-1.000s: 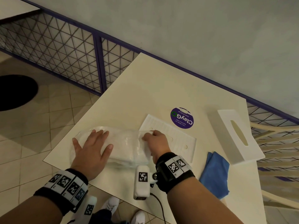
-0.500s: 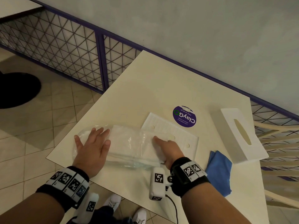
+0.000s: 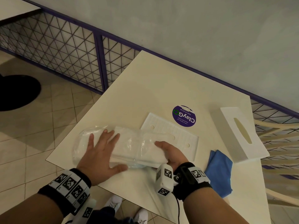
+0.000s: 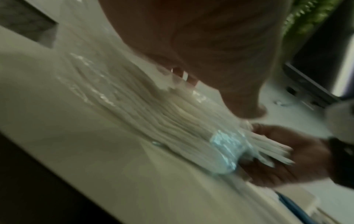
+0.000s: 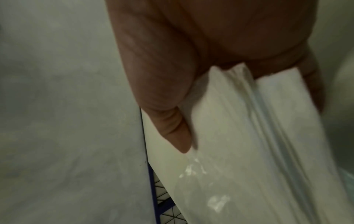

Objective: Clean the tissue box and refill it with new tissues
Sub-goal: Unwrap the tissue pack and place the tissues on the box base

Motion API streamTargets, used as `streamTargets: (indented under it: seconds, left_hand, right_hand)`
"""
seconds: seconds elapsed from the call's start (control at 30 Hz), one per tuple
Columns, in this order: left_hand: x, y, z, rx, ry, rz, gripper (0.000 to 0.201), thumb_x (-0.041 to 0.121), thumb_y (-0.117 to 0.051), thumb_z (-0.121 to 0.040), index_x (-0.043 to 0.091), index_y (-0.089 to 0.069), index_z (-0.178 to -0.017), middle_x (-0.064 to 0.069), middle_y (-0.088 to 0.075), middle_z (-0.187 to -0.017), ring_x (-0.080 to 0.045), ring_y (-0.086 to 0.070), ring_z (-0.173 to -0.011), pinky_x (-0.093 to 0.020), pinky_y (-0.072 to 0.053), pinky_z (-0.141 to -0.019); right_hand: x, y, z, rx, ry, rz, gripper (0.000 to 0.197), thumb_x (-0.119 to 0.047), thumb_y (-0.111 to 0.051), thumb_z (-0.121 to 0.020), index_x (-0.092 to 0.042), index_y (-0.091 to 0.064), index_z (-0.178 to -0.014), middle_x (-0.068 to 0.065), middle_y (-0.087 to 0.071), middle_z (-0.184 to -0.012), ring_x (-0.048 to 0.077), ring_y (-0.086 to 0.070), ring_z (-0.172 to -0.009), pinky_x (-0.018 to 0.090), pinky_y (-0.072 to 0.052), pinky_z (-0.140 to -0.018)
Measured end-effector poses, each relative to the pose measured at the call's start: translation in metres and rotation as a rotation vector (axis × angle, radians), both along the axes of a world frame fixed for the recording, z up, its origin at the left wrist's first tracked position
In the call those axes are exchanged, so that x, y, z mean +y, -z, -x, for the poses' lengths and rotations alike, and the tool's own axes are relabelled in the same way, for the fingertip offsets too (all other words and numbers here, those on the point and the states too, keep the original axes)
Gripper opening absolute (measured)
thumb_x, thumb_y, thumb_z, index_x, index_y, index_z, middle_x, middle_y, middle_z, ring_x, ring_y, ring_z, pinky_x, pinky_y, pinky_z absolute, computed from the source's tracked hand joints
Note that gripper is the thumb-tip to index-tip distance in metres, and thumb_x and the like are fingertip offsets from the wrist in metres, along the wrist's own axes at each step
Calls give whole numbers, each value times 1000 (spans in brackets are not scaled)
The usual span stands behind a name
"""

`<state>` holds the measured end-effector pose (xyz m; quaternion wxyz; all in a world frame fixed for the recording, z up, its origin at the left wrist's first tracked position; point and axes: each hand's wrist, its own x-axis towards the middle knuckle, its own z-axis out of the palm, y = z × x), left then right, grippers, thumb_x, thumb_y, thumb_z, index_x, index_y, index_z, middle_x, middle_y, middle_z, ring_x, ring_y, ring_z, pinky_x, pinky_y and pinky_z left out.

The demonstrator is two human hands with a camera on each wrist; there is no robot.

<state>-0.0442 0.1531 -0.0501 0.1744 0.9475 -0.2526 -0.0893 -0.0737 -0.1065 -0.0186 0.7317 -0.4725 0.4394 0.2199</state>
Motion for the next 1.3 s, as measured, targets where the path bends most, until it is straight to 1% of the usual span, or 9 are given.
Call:
streamTargets:
  seconds: [0.2, 0.47, 0.53, 0.63, 0.8, 0.93, 1.03, 1.17, 1.3]
  left_hand:
    - [-4, 10, 0, 7, 10, -200, 120, 64, -60, -73, 36, 37, -137, -4, 19, -158, -23, 12, -146, -54, 12, -111]
    - [-8, 1, -2, 112, 12, -267, 123, 58, -65, -74, 41, 44, -128, 2, 22, -157, -24, 19, -144, -59, 10, -111]
    - [-9, -4, -5, 141, 7, -325, 117, 55, -62, -80, 39, 43, -128, 4, 22, -157, -24, 19, -144, -62, 6, -111]
    - [-6, -10, -13, 152, 3, -385, 108, 46, -58, -86, 36, 39, -132, 3, 20, -158, -24, 17, -145, -65, 2, -110]
    - [1, -25, -30, 189, -33, -405, 112, 49, -63, -79, 38, 32, -136, -2, 22, -157, -30, 20, -144, -63, 5, -112]
    - [-29, -62, -25, 246, 185, 133, 111, 67, -65, -61, 46, 3, -146, 17, 19, -155, -7, 21, -143, -37, -1, -117]
    - [-69, -78, -24, 473, 192, 555, 114, 66, -70, -57, 44, -3, -147, 26, -2, -153, 10, -6, -140, -21, -17, -111]
    - [-108, -63, -25, 900, -85, 878, 142, 62, -88, -31, 30, -15, -149, 11, -30, -146, -9, -32, -135, -33, -30, -109]
    - [-125, -47, -15, 957, -64, 906, 97, 43, -92, -44, 18, -49, -127, -6, -65, -122, -22, -62, -112, -49, -46, -100]
  right_hand:
    - [-5, 2, 1, -87, -48, 314, 42, -2, -73, -74, 1, -62, -114, 17, -72, -102, 35, -69, -93, 47, -55, -88]
    - [-22, -4, 19, 23, -117, 65, 36, -20, -80, -70, -5, -71, -101, 17, -73, -102, 33, -67, -84, 45, -52, -85]
    - [-23, -3, 17, 22, -192, 204, 51, -25, -86, -60, -7, -69, -105, 19, -72, -104, 28, -64, -80, 39, -49, -76]
    - [-38, -21, 19, -95, -288, 630, 31, -21, -75, -72, -12, -69, -100, 8, -71, -81, 18, -65, -59, 25, -49, -55]
    - [-84, -56, 52, -308, -199, 813, 23, -13, -71, -79, -11, -68, -102, 5, -73, -89, 25, -69, -83, 37, -57, -79]
    - [-97, -63, 83, -431, -63, 774, 17, -10, -73, -81, -12, -69, -97, -6, -76, -73, 7, -70, -66, 20, -54, -63]
    - [-94, -56, 96, -491, -9, 681, 15, -9, -73, -81, -18, -72, -93, -2, -78, -87, 15, -73, -82, 34, -55, -79]
    - [-85, -52, 107, -613, 55, 518, 42, -27, -85, -66, -21, -70, -104, 6, -75, -105, 23, -70, -99, 37, -54, -89]
    - [-77, -47, 114, -615, 72, 465, 30, 1, -69, -81, -11, -66, -108, 1, -77, -94, 14, -73, -87, 18, -55, -69]
